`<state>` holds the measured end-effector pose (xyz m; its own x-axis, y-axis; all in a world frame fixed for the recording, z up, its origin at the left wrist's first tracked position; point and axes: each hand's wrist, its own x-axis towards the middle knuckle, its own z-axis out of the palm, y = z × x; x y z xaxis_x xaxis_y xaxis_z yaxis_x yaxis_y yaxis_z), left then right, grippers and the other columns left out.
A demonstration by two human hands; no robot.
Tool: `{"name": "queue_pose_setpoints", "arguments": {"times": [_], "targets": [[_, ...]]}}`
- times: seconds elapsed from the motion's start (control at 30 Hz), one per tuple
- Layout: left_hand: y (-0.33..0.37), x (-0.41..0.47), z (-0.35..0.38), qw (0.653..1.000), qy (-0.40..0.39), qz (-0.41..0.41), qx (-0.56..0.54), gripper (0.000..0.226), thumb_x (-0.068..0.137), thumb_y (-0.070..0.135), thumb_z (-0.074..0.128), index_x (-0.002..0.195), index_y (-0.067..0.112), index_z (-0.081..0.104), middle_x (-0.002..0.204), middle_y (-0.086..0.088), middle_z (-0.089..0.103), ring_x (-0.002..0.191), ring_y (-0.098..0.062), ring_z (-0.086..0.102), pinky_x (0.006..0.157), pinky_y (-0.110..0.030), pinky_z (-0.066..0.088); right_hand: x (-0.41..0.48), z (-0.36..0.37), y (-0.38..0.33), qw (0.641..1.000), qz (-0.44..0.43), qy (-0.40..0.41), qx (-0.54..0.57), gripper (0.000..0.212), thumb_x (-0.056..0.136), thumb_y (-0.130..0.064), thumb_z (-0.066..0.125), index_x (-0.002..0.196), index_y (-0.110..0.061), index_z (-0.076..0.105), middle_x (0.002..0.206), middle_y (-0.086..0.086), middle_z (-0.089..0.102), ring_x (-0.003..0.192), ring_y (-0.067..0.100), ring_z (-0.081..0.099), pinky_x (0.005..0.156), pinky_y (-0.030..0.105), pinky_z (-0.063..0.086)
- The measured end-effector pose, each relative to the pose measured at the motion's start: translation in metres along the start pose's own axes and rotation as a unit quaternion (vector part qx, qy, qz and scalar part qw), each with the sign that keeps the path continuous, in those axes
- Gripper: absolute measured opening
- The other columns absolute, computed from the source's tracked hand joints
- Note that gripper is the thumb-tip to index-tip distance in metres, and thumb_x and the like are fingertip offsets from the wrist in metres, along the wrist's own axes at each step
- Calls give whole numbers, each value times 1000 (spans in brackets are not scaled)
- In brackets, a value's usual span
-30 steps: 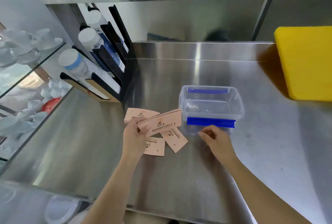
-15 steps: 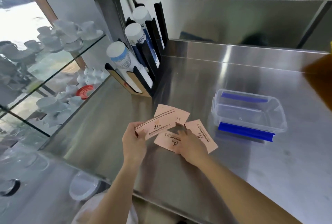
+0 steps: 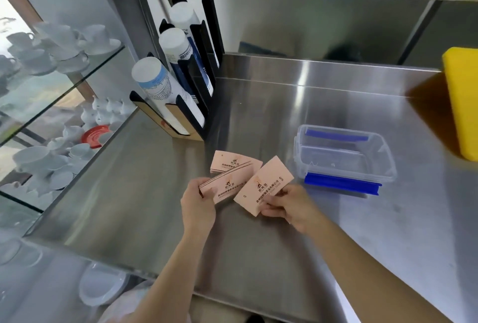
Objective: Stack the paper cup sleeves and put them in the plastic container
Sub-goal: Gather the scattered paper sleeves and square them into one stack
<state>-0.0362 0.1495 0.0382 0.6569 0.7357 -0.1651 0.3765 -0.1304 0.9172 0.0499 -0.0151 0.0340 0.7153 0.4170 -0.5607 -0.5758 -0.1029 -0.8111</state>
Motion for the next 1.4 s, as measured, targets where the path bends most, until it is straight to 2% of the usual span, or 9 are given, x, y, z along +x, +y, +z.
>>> {"name": "queue_pose_setpoints", "arguments": {"times": [0.2, 0.4, 0.47, 0.57, 0.73, 0.9, 1.07, 1.23, 1.4], "targets": [[-9, 4, 9, 995, -100, 1, -8, 33, 80, -1, 63, 80, 32, 60, 89, -3, 71, 89, -26, 66, 86, -46, 53, -5, 20, 15, 980, 51, 59, 183, 19, 80, 19, 52, 86, 2, 58, 90, 17, 67, 76, 27, 66, 52, 28, 60], [-14, 10, 1, 990, -130, 3, -52, 39, 76, -13, 62, 80, 26, 60, 78, 5, 68, 65, 1, 66, 69, -25, 53, -13, 42, 31, 920, 102, 88, 368, 26, 80, 22, 50, 87, -1, 59, 87, 15, 67, 78, 27, 64, 47, 32, 60], [-14, 11, -3, 990, -132, 3, -58, 39, 77, -14, 61, 80, 25, 59, 78, 3, 67, 64, 2, 66, 62, -16, 53, -19, 46, 31, 952, 114, 72, 274, 14, 83, 12, 54, 86, -1, 60, 74, 16, 65, 60, 23, 66, 38, 28, 56], [-16, 12, -9, 992, -114, 8, -48, 40, 79, -12, 60, 81, 28, 59, 83, 1, 68, 82, -21, 66, 78, -32, 53, -19, 40, 30, 990, 84, 99, -56, 14, 85, -13, 62, 88, 1, 60, 59, 14, 61, 32, 14, 54, 30, 20, 42], [-20, 15, -19, 998, -40, 1, -49, 38, 83, -7, 56, 82, 30, 56, 85, 1, 67, 89, -26, 64, 87, -42, 51, -11, 9, 18, 881, -150, 249, -373, 16, 87, -20, 54, 95, -11, 65, 98, 10, 70, 86, 25, 63, 78, 37, 52], [-26, 12, -16, 997, -26, -11, -76, 26, 84, -6, 55, 94, 18, 58, 94, -9, 68, 96, -29, 65, 91, -46, 50, -2, -9, 13, 764, -120, 93, -627, 34, 90, -17, 45, 123, -13, 49, 135, 8, 46, 114, 28, 52, 96, 41, 46], [-30, 11, -14, 995, -26, -18, -98, 25, 85, -6, 54, 97, 15, 57, 98, -12, 67, 93, -26, 63, 90, -42, 50, -2, 2, 10, 750, -135, 112, -638, 43, 82, -25, 58, 123, -13, 48, 132, 7, 47, 120, 25, 43, 98, 35, 38], [-31, 12, -18, 996, -27, -13, -89, 33, 84, -6, 55, 85, 26, 56, 92, -6, 67, 93, -27, 64, 88, -41, 51, 5, -4, 1, 771, -65, 52, -631, 108, 65, -44, 76, 146, -27, 6, 157, 7, 5, 145, 27, -2, 116, 45, 10], [-32, 10, -18, 995, -34, -8, -99, 36, 84, -7, 54, 83, 28, 56, 83, 6, 66, 88, -23, 64, 84, -37, 50, 8, -2, -9, 775, -46, 91, -624, 97, 63, -41, 79, 140, -19, 24, 142, 10, 37, 134, 30, 29, 108, 41, 27]]}}
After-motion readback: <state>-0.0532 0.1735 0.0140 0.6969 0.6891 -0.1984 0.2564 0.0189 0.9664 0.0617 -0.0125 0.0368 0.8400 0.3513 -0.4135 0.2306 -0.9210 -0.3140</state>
